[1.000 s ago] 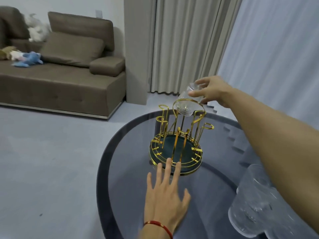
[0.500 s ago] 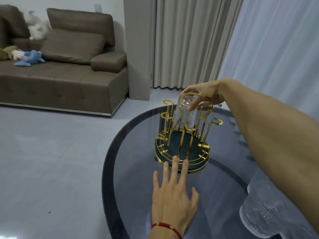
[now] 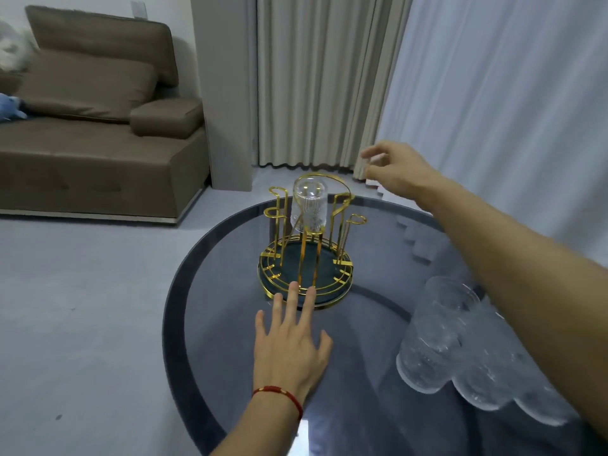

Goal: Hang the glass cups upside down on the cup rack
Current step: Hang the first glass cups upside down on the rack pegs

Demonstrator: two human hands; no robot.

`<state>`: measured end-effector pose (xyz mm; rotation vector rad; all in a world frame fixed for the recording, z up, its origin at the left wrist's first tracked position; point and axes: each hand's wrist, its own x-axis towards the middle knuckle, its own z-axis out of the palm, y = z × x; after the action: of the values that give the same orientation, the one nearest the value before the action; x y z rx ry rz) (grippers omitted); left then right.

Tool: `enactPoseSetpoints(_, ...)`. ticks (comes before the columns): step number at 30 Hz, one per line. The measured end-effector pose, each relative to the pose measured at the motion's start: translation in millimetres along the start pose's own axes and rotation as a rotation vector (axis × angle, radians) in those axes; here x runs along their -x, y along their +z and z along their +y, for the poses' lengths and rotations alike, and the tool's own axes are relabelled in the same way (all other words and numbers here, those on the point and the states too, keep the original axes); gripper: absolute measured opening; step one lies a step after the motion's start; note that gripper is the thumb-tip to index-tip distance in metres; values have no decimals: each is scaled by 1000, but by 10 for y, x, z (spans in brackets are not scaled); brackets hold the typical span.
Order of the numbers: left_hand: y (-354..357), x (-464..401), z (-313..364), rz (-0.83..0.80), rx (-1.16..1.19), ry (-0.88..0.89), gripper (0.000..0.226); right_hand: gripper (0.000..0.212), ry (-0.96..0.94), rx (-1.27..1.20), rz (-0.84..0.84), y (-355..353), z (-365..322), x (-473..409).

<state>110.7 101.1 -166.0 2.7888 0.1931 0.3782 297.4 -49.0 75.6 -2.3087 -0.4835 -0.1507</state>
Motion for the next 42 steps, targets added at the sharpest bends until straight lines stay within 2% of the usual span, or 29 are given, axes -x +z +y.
enactPoseSetpoints(3,-37,2,23,-24,-16,-1,75,35,-85,-29,328,-193,131,973)
enactPoseSetpoints(5,-55,28,51,-33,-29,-1,75,30,-51,-37,438,-192,270,1691)
enactPoseSetpoints(8,-143,98,130,-39,-41,-17,74,39,74,174,416,35,519,2529)
enactPoseSetpoints(12,-351,275,474,23,-70,22,84,60,165,355,331,299,644,2881)
enactPoseSetpoints(16,-519,509,848,40,115,157,83,80,163,554,270,434,677,2846)
enactPoseSetpoints(19,-590,659,998,18,259,196,73,81,124,688,287,498,728,2835)
enactPoseSetpoints(23,-684,739,1107,55,498,151,58,80,137,743,272,487,733,2791)
enactPoseSetpoints(27,-737,737,1098,2,605,91,60,82,72,609,288,454,670,2824)
enactPoseSetpoints(30,-755,709,1065,-47,655,69,71,82,-85,510,337,495,553,2895)
enactPoseSetpoints(34,-848,675,1044,-211,993,47,93,90,-262,305,334,530,381,2964)
enactPoseSetpoints(37,-915,648,990,-134,1028,-11,83,93,-405,148,262,559,290,2978)
enactPoseSetpoints(39,-972,637,946,-100,1175,-89,67,89,-384,-18,171,567,268,2963)
enactPoseSetpoints(42,-1049,616,870,-148,1473,-217,59,73,-61,-324,88,530,285,2927)
